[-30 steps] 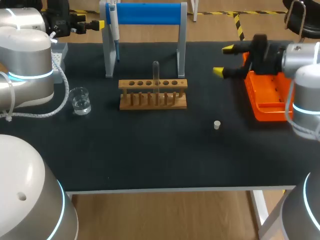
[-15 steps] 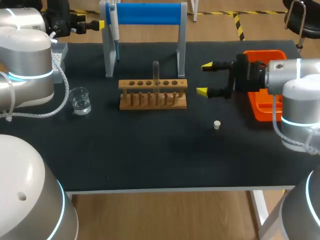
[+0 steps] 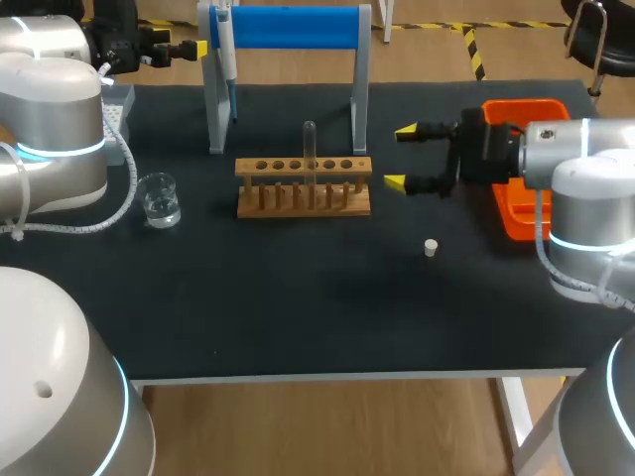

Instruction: Invert the test tube, pick up the pipette, mount the tip to pipette, aspirate from beaker and dispense into the tube, eject the tip, return the pipette, and cap with the stopper.

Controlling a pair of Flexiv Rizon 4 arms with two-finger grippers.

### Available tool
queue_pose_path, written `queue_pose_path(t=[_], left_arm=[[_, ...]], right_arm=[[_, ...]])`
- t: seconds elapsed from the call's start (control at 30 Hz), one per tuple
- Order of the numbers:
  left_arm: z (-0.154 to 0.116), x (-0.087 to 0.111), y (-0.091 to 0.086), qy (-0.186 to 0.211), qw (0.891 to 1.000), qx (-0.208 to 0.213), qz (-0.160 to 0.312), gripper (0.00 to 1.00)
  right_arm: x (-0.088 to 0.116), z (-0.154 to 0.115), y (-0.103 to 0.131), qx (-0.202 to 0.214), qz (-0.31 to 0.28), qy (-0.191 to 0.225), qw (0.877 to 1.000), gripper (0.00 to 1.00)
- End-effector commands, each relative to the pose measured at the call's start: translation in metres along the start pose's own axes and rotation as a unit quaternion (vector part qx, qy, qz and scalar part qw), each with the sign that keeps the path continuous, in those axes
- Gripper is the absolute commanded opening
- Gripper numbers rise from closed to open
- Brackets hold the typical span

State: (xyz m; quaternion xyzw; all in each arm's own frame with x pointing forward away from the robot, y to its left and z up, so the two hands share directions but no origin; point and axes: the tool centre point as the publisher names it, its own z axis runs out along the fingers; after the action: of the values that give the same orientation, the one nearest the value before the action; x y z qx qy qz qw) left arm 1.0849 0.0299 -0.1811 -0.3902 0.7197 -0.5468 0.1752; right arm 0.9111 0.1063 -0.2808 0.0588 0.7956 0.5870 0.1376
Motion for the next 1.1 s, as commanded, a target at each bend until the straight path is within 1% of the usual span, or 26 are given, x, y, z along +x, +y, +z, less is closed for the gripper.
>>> queue_pose_path(t=[0.03, 0.23, 0.4, 0.53, 0.67, 0.77, 0.9, 1.0, 1.1], left_arm=[[0.0, 0.0, 0.001, -0.001, 1.0, 0.001, 0.0, 1.0], [0.0, 0.0, 0.001, -0.001, 1.0, 0.001, 0.0, 1.0], [-0.018, 0.039, 0.03, 0.008, 1.0, 0.0, 0.014, 1.0], [-0.035, 0.078, 0.056, 0.035, 0.999, 0.008, 0.035, 1.0], [-0.051, 0.117, 0.079, 0.061, 0.996, 0.027, 0.059, 1.0], [-0.056, 0.142, 0.096, 0.074, 0.993, 0.025, 0.087, 1.0], [-0.06, 0.161, 0.119, 0.095, 0.988, 0.026, 0.115, 1.0], [-0.064, 0.171, 0.129, 0.099, 0.986, 0.026, 0.133, 1.0], [-0.065, 0.178, 0.14, 0.106, 0.984, 0.02, 0.141, 1.0]], right_arm=[[0.001, 0.0, 0.0, 0.0, 0.0, -0.002, 1.0, 1.0], [0.001, 0.0, 0.0, 0.0, 0.0, -0.002, 1.0, 1.0], [0.001, 0.0, 0.0, 0.0, 0.0, -0.002, 1.0, 1.0], [0.001, 0.0, 0.0, 0.0, 0.0, -0.002, 1.0, 1.0], [0.001, 0.0, 0.0, 0.0, 0.0, -0.002, 1.0, 1.0], [0.001, 0.0, 0.0, 0.0, 0.0, -0.002, 1.0, 1.0], [0.001, 0.0, 0.0, 0.0, 0.0, -0.002, 1.0, 1.0], [0.001, 0.0, 0.0, 0.0, 0.0, -0.002, 1.0, 1.0], [0.001, 0.0, 0.0, 0.0, 0.0, -0.002, 1.0, 1.0]])
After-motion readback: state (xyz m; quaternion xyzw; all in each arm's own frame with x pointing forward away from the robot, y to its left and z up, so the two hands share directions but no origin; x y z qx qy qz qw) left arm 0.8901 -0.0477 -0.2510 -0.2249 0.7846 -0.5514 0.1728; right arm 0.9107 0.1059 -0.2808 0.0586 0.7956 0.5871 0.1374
